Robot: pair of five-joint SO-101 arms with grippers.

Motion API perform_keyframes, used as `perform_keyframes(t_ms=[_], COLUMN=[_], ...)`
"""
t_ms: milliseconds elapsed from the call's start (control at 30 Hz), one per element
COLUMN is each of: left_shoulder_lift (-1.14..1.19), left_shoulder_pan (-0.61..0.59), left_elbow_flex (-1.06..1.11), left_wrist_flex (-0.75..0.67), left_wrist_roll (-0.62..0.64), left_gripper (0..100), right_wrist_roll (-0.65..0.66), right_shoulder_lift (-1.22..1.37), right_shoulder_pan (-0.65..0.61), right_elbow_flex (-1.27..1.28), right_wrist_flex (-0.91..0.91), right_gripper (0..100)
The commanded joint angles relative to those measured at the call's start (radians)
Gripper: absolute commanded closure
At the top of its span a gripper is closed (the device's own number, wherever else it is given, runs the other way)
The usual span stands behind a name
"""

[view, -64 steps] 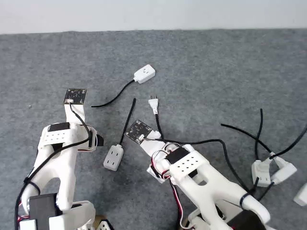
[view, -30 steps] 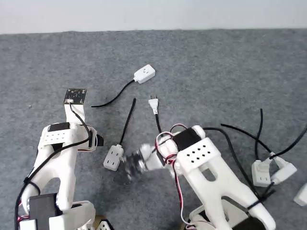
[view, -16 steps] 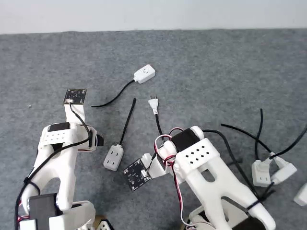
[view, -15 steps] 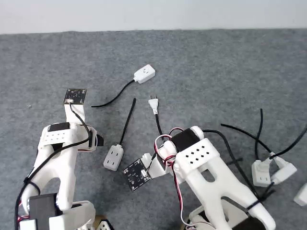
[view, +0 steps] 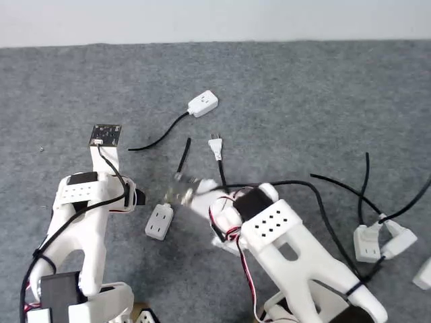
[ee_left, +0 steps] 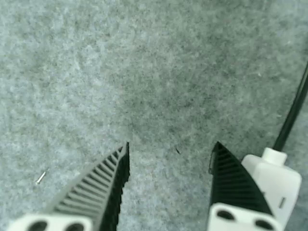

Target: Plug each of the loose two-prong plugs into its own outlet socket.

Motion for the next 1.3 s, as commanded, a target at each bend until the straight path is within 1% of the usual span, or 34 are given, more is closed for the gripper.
perform_keyframes(t_ms=[0, 67, 167, 200, 267, 400, 533, 700, 800, 900, 1100, 1200, 1267], left_shoulder_lift=[-0.005, -0.005, -0.005, -0.005, -0.005, -0.005, -0.005, -0.005, -0.005, -0.005, -0.005, -0.005, -0.005], left_shoulder_pan=[-0.003, -0.005, -0.005, -0.005, -0.003, -0.003, -0.003, 0.000, 0.000, 0.000, 0.000, 0.000, 0.000], left_elbow_flex=[-0.038, -0.038, -0.038, -0.038, -0.038, -0.038, -0.038, -0.038, -0.038, -0.038, -0.038, -0.038, -0.038], left_wrist_flex=[-0.017, -0.017, -0.017, -0.017, -0.017, -0.018, -0.018, -0.018, -0.020, -0.020, -0.020, -0.020, -0.020], left_wrist_roll=[-0.009, -0.009, -0.009, -0.009, -0.009, -0.009, -0.009, -0.009, -0.009, -0.009, -0.009, -0.009, -0.009], left_gripper=[74, 74, 74, 74, 74, 74, 74, 74, 74, 74, 74, 74, 74], right_wrist_roll=[-0.338, -0.471, -0.709, -0.758, -0.807, -0.905, -0.922, -0.916, -0.836, -0.783, -0.778, -0.733, -0.729], right_shoulder_lift=[-0.025, -0.024, -0.024, -0.024, -0.025, -0.035, -0.079, -0.189, -0.220, -0.216, -0.139, -0.085, -0.048], right_shoulder_pan=[0.079, 0.139, 0.156, 0.163, 0.188, 0.196, 0.202, 0.318, 0.381, 0.426, 0.435, 0.446, 0.472], right_elbow_flex=[0.028, 0.068, 0.143, 0.153, 0.153, 0.155, 0.138, 0.144, 0.155, 0.186, 0.209, 0.201, 0.181], right_wrist_flex=[-0.186, -0.251, -0.277, -0.278, -0.278, -0.237, -0.173, -0.093, -0.058, -0.076, -0.120, -0.122, -0.114], right_gripper=[96.9, 96.8, 96.7, 96.6, 94.6, 86.4, 84.1, 84.0, 83.9, 83.9, 83.9, 83.9, 83.9])
